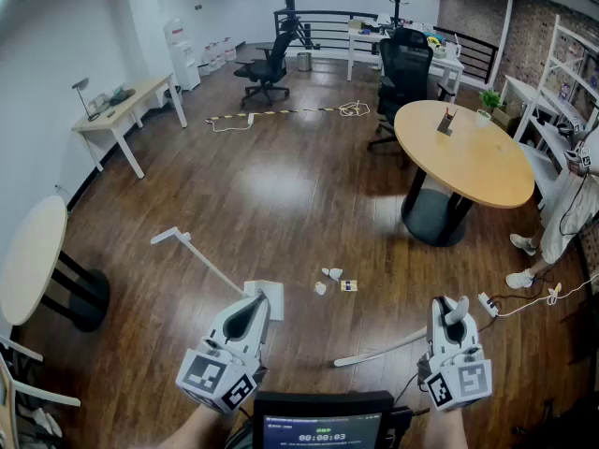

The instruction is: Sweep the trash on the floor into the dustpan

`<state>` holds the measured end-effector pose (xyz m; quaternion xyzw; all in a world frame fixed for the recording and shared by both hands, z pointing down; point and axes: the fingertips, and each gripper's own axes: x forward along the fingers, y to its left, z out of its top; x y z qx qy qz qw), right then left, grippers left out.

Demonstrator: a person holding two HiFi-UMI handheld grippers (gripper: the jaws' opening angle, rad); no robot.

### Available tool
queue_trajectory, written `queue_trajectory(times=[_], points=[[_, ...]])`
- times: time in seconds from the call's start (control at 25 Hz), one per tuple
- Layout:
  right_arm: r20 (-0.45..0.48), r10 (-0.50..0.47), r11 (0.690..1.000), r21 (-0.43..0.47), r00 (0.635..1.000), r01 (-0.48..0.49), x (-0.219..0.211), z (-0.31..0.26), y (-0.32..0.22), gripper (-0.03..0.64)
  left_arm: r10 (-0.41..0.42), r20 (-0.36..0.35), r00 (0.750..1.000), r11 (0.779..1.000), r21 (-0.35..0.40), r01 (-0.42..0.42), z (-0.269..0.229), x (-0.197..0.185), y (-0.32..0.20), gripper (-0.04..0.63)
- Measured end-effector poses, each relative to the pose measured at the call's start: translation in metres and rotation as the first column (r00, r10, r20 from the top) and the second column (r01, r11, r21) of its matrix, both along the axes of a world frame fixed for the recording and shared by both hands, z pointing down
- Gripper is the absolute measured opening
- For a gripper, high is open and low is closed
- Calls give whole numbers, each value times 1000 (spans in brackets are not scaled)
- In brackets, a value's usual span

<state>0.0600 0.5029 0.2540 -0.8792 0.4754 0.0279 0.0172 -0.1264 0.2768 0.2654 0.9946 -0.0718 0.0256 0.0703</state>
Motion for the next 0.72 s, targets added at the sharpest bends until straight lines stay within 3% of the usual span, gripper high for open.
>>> queue_trajectory(times=[0.72], points=[[-2,16,1000,20,1000,-16,22,-9,27,51,24,4,1000,1000,2,-24,0,29,22,8]])
